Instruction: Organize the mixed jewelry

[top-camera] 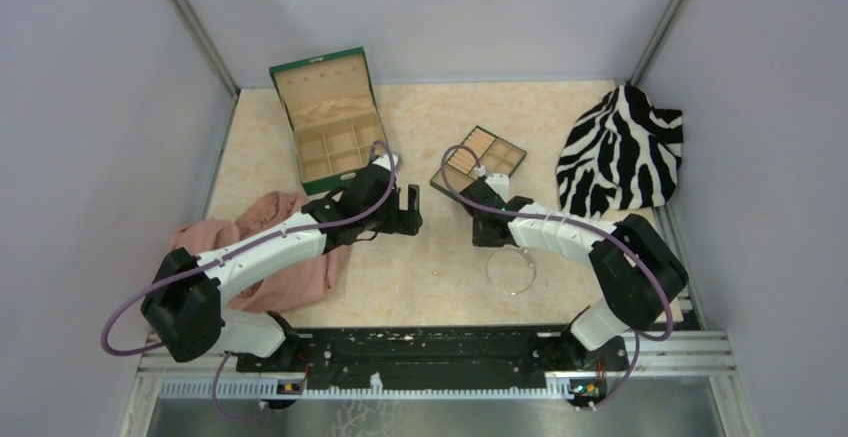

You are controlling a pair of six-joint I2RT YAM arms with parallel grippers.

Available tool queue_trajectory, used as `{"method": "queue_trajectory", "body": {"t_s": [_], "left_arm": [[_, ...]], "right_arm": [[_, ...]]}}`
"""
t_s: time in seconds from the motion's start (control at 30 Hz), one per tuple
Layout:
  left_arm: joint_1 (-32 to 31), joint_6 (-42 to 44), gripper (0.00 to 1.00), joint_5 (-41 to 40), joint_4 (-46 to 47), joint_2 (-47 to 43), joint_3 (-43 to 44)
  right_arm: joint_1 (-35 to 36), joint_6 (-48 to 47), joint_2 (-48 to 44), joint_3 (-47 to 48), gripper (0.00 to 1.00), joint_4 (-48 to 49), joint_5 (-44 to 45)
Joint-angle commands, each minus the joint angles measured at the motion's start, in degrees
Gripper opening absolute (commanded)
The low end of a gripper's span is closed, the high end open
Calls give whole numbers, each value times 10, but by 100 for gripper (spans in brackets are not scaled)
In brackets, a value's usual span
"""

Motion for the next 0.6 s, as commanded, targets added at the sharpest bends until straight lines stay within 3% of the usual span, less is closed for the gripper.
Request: {"method": "queue_trajectory", "body": {"t_s": [0.0, 0.57], "left_arm": [[-1, -1, 99, -6, 10, -11, -4], [-1, 8, 99, -8, 9, -5, -7]], "right_arm": [[5, -3, 21, 40, 20, 15, 27], [5, -5, 47, 47, 8, 16, 41]]}}
